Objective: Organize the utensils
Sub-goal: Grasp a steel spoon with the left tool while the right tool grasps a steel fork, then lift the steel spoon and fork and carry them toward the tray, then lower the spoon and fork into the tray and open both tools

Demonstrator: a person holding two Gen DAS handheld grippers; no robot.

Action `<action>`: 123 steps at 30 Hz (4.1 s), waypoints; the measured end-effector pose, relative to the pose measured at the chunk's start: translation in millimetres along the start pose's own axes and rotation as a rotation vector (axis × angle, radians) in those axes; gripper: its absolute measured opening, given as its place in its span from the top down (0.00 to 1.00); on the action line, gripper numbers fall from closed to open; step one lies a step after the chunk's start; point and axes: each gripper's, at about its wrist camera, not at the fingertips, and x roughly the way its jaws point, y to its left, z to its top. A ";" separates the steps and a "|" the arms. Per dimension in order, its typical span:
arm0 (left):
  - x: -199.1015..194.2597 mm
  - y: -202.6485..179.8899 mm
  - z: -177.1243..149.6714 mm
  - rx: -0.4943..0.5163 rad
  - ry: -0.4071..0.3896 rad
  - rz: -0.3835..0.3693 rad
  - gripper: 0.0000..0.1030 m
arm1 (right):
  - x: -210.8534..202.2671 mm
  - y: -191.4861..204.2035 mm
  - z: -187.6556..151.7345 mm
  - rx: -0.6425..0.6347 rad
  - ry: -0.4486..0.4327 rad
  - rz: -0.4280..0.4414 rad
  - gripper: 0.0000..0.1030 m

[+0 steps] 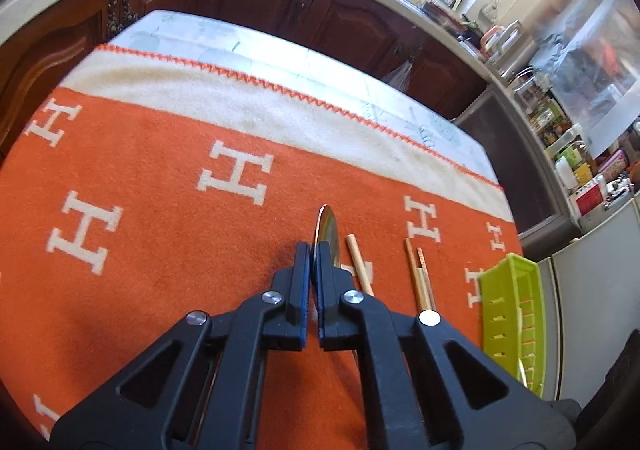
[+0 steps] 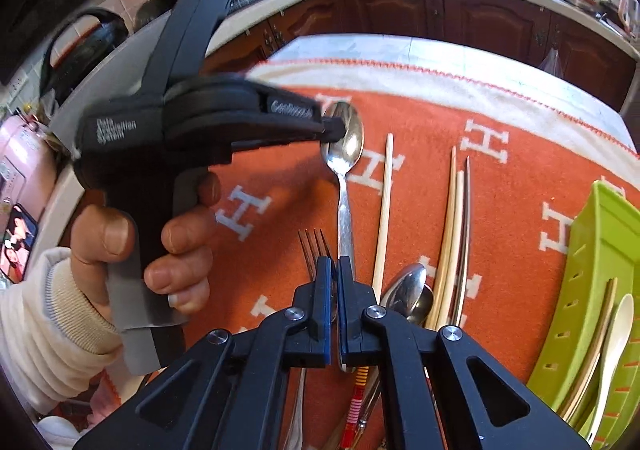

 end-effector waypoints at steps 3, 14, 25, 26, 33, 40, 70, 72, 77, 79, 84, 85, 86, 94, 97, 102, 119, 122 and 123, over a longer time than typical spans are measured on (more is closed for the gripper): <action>-28.3 -2.9 -2.1 0.026 -0.056 -0.018 0.99 | -21.9 -1.9 -4.9 0.037 -0.054 0.045 0.98; -134.6 -16.7 -26.5 0.158 -0.185 -0.010 0.99 | -110.7 -21.5 -16.6 0.148 -0.263 0.092 1.00; -173.5 -21.9 -48.8 0.161 -0.165 -0.009 0.99 | -102.5 -23.9 -37.6 0.223 -0.062 0.057 0.96; -174.8 -23.0 -51.0 0.165 -0.161 -0.008 0.99 | -96.9 -27.2 -40.6 0.241 -0.045 0.057 0.91; -183.6 -23.1 -59.9 0.174 -0.153 -0.013 0.99 | -54.7 -45.6 -68.1 0.424 0.085 0.102 0.77; -181.0 -16.2 -62.8 0.162 -0.129 -0.021 0.99 | -22.5 -57.0 -70.3 0.562 0.127 0.132 0.77; -167.6 -6.9 -67.9 0.167 -0.095 -0.054 0.99 | -8.7 -41.6 -30.4 0.626 -0.090 0.094 0.95; -171.2 -10.5 -69.3 0.181 -0.098 -0.057 0.99 | -25.2 -38.2 -29.9 0.587 -0.120 0.107 0.97; -188.5 -25.1 -73.5 0.212 -0.116 -0.084 0.99 | -76.6 -30.9 -28.6 0.492 -0.195 0.108 0.98; -196.3 -34.6 -74.7 0.224 -0.123 -0.094 0.99 | -99.4 -31.9 -30.4 0.472 -0.219 0.120 0.98; -213.1 -63.8 -76.6 0.264 -0.133 -0.130 0.99 | -166.6 -32.5 -37.4 0.432 -0.298 0.138 0.98; -216.5 -70.8 -76.4 0.276 -0.136 -0.139 0.99 | -179.8 -33.3 -39.6 0.430 -0.307 0.128 0.98; -219.8 -79.3 -76.6 0.289 -0.139 -0.148 0.99 | -193.3 -36.0 -42.2 0.427 -0.314 0.113 0.98; -220.0 -171.3 -84.3 0.429 -0.111 -0.262 0.98 | -280.0 -55.3 -74.5 0.417 -0.331 -0.106 0.98; -204.6 -201.8 -91.4 0.475 -0.079 -0.284 0.98 | -294.9 -67.7 -91.2 0.434 -0.299 -0.179 0.98; -159.5 -241.0 -107.1 0.520 -0.002 -0.288 0.98 | -287.8 -83.7 -114.1 0.424 -0.208 -0.267 0.98; -11.8 -266.1 -124.8 0.500 0.176 -0.197 0.98 | -188.5 -143.6 -116.6 0.416 0.013 -0.340 0.98; -1.9 -266.0 -122.3 0.491 0.187 -0.178 0.98 | -170.0 -159.5 -110.0 0.452 0.016 -0.338 0.92; -1.4 -266.1 -121.4 0.493 0.194 -0.174 0.98 | -170.9 -166.1 -111.3 0.482 0.007 -0.331 0.85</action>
